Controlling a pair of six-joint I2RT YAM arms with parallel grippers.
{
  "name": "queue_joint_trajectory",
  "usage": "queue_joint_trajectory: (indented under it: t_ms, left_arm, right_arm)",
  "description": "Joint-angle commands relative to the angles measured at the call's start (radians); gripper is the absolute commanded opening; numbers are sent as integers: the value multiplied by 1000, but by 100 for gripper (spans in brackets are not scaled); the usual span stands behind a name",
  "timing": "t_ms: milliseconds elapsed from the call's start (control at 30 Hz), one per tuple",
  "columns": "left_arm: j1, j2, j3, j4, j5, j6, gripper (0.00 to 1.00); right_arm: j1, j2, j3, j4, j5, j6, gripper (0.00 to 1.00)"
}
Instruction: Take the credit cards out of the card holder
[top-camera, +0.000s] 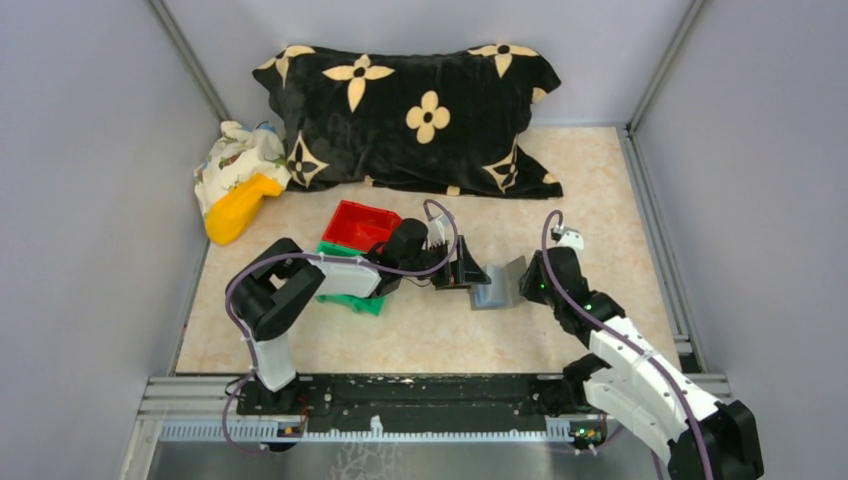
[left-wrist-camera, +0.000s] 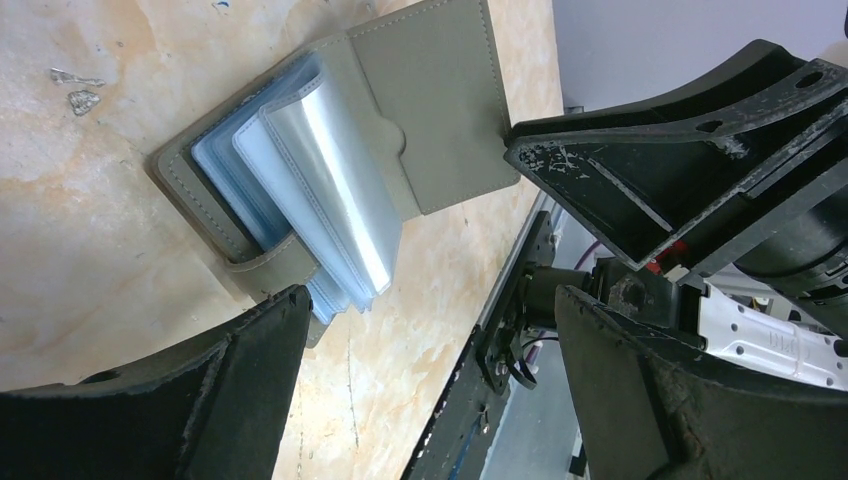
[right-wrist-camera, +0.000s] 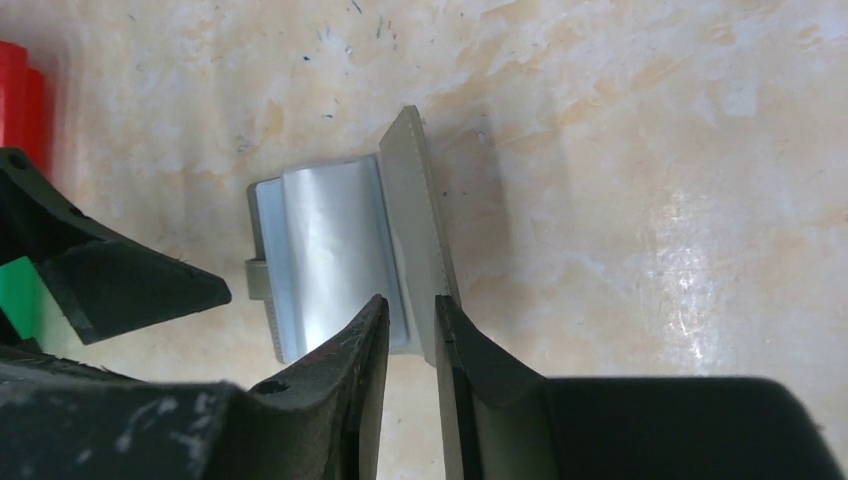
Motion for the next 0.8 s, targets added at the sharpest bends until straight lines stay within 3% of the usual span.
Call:
queue_joint_trajectory:
  t_ms: [0, 167, 567, 767]
  left_arm:
    - [-3, -2, 16, 25, 17, 1, 97]
    - [-3, 10, 19, 31, 25, -1, 97]
    - [-3, 17, 30, 40, 38, -5, 97]
    - [-3, 12, 27, 46, 54, -10, 97]
  right_arm:
    - [-12, 12, 9, 20, 17, -29, 28]
    - [-12, -21, 19, 14, 8, -33, 39]
    - [-23, -6, -8, 31, -3, -51, 38]
    - [-29, 25, -46, 82, -71, -32, 7]
